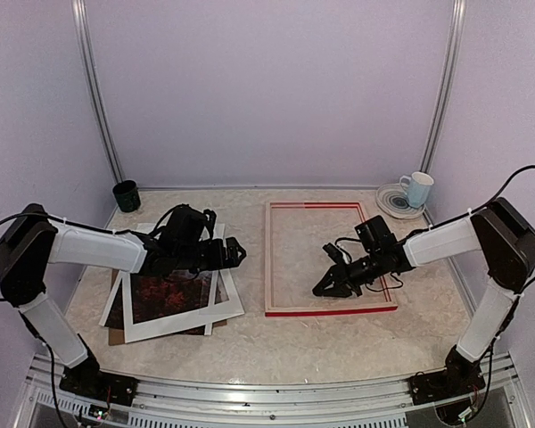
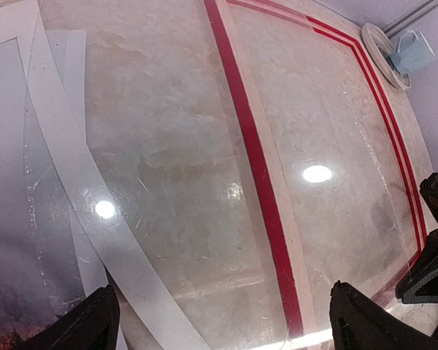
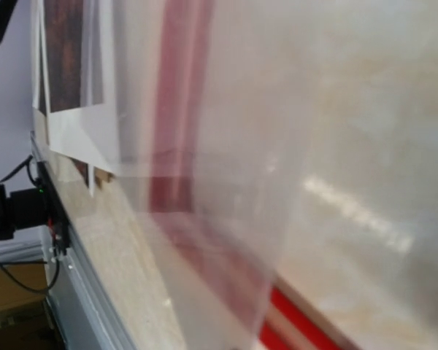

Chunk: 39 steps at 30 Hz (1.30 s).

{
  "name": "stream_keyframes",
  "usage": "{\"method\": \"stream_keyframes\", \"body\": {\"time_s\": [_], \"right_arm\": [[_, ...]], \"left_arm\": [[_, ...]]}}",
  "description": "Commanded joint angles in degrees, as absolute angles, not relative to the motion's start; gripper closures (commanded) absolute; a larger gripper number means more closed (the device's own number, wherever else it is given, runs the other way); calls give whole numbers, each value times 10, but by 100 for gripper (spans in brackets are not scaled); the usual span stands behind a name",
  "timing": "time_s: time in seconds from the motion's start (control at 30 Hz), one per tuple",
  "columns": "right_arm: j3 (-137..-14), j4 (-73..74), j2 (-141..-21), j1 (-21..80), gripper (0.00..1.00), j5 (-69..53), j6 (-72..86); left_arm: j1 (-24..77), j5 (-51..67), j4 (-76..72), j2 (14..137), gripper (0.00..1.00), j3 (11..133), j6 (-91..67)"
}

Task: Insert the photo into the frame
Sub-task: Place the glass panel at the frame body.

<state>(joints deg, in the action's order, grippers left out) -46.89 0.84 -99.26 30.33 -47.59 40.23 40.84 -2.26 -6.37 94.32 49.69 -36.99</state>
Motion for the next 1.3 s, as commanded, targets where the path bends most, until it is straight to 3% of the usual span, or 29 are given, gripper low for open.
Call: {"method": "stream_keyframes", "body": {"time_s": [0.0,0.33,0.4,0.5,0.63,0.87,1.0,1.13,1.27], "right_arm": [[-470,37,-1008,293,84,-464,369],[-503,136,-987,280,43,-380,309],[-503,135,-980,272,31,-381,305],[-521,141,-980,253,2,-375,288],[-550,127,-968,225,1,-341,280],[-625,146,-890,224,1,-104,217],[-630,115,-825,225,1,-51,168],[-648,154,-816,217,1,88,209],[-639,102,-814,201,1,-27,228]], "left_arm": [[406,-9,-77,972,1,524,-365],[397,20,-93,1023,1,544,-369],[396,22,-97,1029,1,543,-369],[395,18,-104,1030,1,540,-367],[392,14,-118,1021,1,534,-363],[392,2,-134,1004,1,533,-355],[391,-21,-135,997,1,533,-351],[389,-32,-140,985,1,530,-350],[388,-36,-151,980,1,530,-346]]}}
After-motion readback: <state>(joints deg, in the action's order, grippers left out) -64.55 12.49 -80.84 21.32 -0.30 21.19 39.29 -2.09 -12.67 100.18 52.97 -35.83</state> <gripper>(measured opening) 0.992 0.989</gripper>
